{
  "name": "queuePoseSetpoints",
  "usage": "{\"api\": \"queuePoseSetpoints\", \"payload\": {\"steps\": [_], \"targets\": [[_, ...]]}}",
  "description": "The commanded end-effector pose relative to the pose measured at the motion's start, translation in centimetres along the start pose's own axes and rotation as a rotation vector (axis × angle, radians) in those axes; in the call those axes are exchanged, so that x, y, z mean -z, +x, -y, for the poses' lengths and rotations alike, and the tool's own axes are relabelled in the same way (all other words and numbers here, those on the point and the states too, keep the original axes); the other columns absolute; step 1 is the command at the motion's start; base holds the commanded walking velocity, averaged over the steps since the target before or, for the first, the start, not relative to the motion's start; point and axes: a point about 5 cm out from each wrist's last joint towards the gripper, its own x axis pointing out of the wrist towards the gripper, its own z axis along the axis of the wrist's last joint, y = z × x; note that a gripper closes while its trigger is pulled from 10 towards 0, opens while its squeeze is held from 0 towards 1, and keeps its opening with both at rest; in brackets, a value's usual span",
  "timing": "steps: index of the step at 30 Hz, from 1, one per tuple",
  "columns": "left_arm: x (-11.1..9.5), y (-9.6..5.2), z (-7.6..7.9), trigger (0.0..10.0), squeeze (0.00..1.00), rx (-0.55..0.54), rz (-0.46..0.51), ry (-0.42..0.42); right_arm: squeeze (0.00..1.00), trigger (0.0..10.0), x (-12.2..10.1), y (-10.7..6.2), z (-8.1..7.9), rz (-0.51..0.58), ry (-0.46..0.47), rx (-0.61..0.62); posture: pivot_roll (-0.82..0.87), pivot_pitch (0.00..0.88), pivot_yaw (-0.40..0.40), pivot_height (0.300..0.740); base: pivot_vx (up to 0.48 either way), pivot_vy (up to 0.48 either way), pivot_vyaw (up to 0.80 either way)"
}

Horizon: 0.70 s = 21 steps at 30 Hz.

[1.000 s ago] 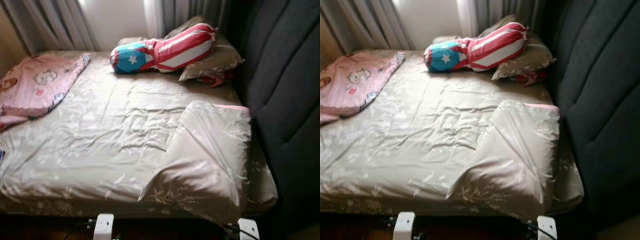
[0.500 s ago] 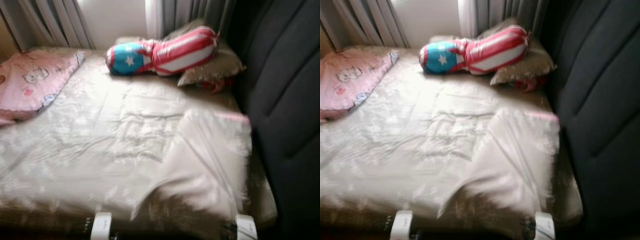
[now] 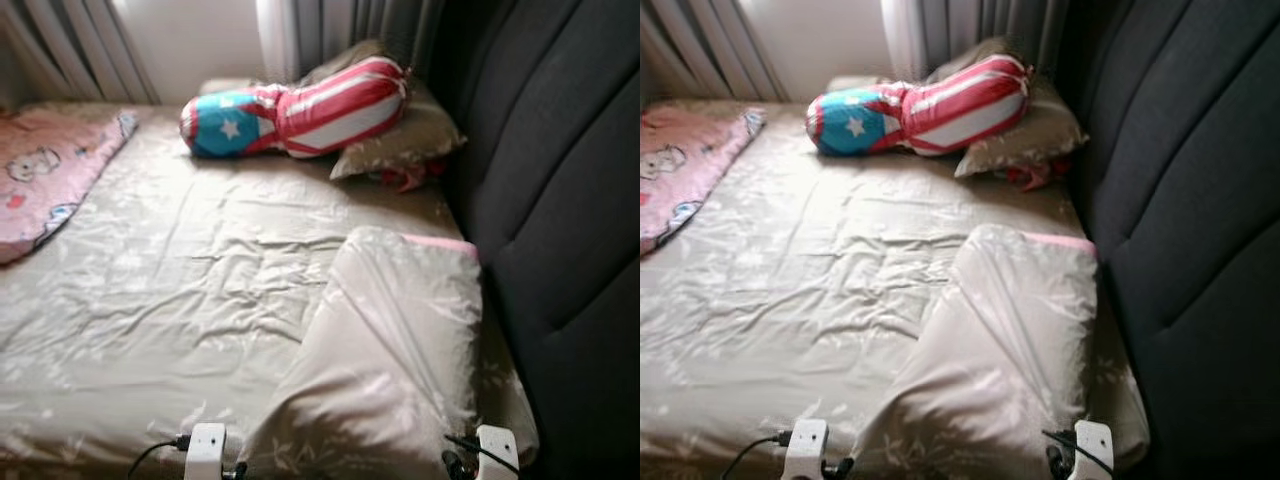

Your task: Clean up the room

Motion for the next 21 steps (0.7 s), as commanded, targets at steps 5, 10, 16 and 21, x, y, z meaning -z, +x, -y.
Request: {"api": "queuePoseSetpoints", "payload": {"steps": [5, 10, 16, 21], "targets": [[-3.9, 0.6, 0.5, 10.0, 0.00, 0.040, 0.169, -0.010, 0.00, 10.0, 0.0, -0.3, 0.5, 0.064, 0.071, 0.034, -0.04, 0.075, -0.040, 0.733, 0.000, 0.000, 0.00], [-7.0, 0.7, 1.0, 10.0, 0.00, 0.080, 0.307, -0.022, 0.00, 10.0, -6.9, 1.4, -2.1, 0.261, 0.056, -0.002, -0.04, 0.076, -0.041, 0.733, 0.000, 0.000, 0.00], [-8.9, 0.4, 1.3, 10.0, 0.00, 0.101, 0.426, -0.029, 0.00, 10.0, -9.7, 1.6, -3.3, 0.357, 0.027, -0.045, -0.05, 0.078, -0.040, 0.733, 0.000, 0.000, 0.00], [-9.2, 0.2, 1.5, 10.0, 0.00, 0.110, 0.458, -0.031, 0.00, 10.0, -8.9, 1.6, -3.1, 0.327, 0.019, -0.034, -0.04, 0.077, -0.041, 0.733, 0.000, 0.000, 0.00]]}}
